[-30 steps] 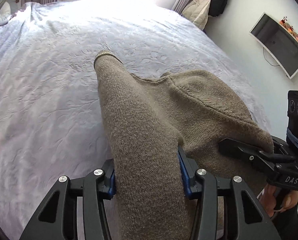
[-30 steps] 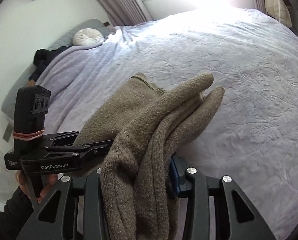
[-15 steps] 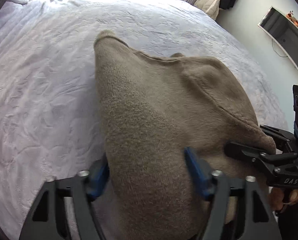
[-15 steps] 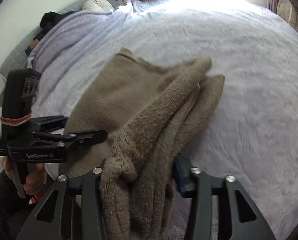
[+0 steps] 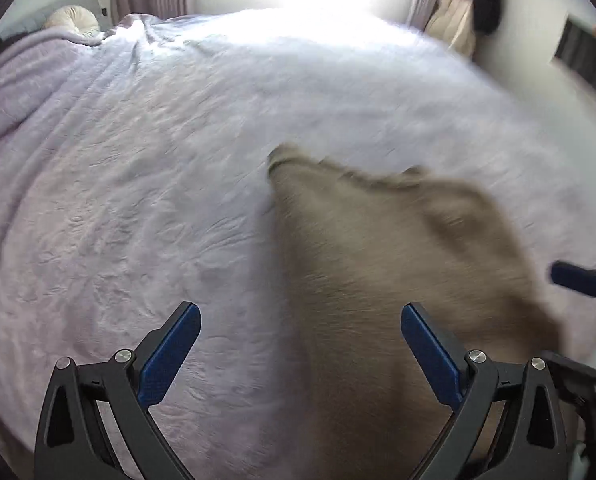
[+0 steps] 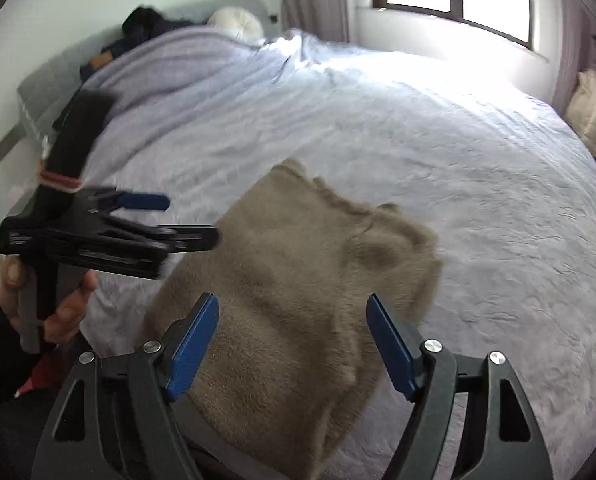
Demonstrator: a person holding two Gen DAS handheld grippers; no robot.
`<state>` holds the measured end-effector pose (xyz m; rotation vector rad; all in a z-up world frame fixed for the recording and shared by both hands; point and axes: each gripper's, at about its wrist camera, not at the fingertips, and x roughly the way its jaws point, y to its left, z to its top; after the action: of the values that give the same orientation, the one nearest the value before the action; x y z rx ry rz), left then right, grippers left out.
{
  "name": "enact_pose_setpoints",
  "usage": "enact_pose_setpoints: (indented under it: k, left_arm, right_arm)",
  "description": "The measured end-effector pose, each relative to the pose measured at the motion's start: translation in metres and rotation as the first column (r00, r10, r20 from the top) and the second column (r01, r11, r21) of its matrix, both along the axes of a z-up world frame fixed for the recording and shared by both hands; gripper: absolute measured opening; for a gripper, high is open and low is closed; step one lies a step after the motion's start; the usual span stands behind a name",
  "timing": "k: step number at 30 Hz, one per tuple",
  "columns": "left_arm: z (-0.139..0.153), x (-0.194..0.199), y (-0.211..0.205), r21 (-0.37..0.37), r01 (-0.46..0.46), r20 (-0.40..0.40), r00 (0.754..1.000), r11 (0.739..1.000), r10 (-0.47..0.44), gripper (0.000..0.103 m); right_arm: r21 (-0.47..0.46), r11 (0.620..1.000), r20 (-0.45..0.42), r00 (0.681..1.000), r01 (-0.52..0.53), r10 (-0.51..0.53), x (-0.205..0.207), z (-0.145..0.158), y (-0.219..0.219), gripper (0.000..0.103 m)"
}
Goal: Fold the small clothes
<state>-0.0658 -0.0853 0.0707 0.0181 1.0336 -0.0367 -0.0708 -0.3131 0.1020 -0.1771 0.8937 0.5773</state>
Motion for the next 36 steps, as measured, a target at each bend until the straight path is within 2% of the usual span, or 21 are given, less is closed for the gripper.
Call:
enact_pose_setpoints:
  k: [2,4,5,7,10,12,13,16,19,22,25,27,29,31,34,36]
  left_arm:
    - [-0.018,0.004,0.000,0.021,-0.007,-0.016,1.000,1.000,0.008,0.101]
    - [-0.028,0.003,0.010,-0.033,-0.008,-0.009,1.000,0.999,0.008,0.103]
    - [-0.033,0.004,0.014,-0.067,-0.003,-0.016,1.000,0.998,0.002,0.103]
    - [-0.037,0.007,0.016,-0.105,-0.004,-0.040,0.999,0.994,0.000,0.103]
    - [-0.020,0.007,0.020,-0.140,-0.017,-0.046,0.999,0.990,0.011,0.103]
    - [-0.002,0.012,0.017,-0.115,-0.010,0.015,1.000,0.993,0.012,0.103]
    - [0.002,0.018,0.015,-0.094,-0.008,0.021,1.000,0.996,0.010,0.103]
    - [-0.008,0.058,0.013,0.005,-0.035,-0.037,0.999,0.999,0.035,0.103]
    - [-0.030,0.089,0.013,0.052,-0.041,-0.110,0.993,0.998,0.047,0.103]
    - [-0.042,0.102,0.014,0.055,-0.049,-0.136,0.989,0.997,0.056,0.103]
    - [-0.047,0.115,0.011,0.062,-0.049,-0.129,0.990,0.997,0.057,0.103]
    - [-0.050,0.127,0.007,0.063,-0.051,-0.140,0.988,0.997,0.060,0.103]
    - [-0.051,0.133,0.010,0.042,-0.059,-0.154,0.986,0.997,0.064,0.103]
    - [-0.042,0.129,0.015,0.041,-0.071,-0.144,0.987,0.997,0.076,0.103]
    - [-0.024,0.111,0.015,0.065,-0.068,-0.097,0.992,0.996,0.074,0.103]
    - [-0.011,0.095,0.016,0.040,-0.063,-0.072,0.995,0.997,0.065,0.103]
  right_arm:
    - [-0.040,0.999,-0.046,0.999,0.004,-0.006,0.012,-0.022,0.005,0.079]
    - [-0.077,0.996,-0.097,0.995,0.032,-0.039,0.026,-0.048,-0.002,0.079]
    - [-0.060,0.997,-0.122,0.991,0.040,-0.047,0.030,-0.057,-0.007,0.079]
    - [0.003,0.998,-0.149,0.987,0.055,-0.054,0.034,-0.060,-0.016,0.079]
    - [0.001,0.999,-0.156,0.986,0.053,-0.052,0.034,-0.048,-0.017,0.079]
    - [0.030,0.999,-0.131,0.991,0.039,-0.035,0.033,-0.033,-0.020,0.079]
    - [0.037,0.999,-0.109,0.994,0.021,-0.017,0.034,-0.026,-0.019,0.079]
    - [-0.024,1.000,-0.079,0.997,-0.018,0.016,0.059,-0.023,-0.006,0.080]
    - [-0.053,0.998,-0.177,0.984,-0.018,0.008,0.103,-0.046,0.000,0.080]
    - [-0.110,0.993,-0.202,0.978,0.036,-0.058,0.135,-0.066,-0.003,0.079]
    - [-0.089,0.993,-0.228,0.968,0.083,-0.101,0.157,-0.077,-0.008,0.080]
    - [-0.114,0.987,-0.239,0.961,0.113,-0.137,0.170,-0.087,-0.009,0.082]
    - [-0.103,0.985,-0.262,0.952,0.137,-0.160,0.176,-0.090,-0.010,0.082]
    - [-0.108,0.982,-0.247,0.953,0.152,-0.174,0.171,-0.082,-0.009,0.082]
    - [-0.147,0.979,-0.160,0.973,0.141,-0.164,0.145,-0.058,-0.006,0.082]
    - [-0.145,0.982,-0.100,0.986,0.118,-0.133,0.125,-0.038,-0.001,0.082]
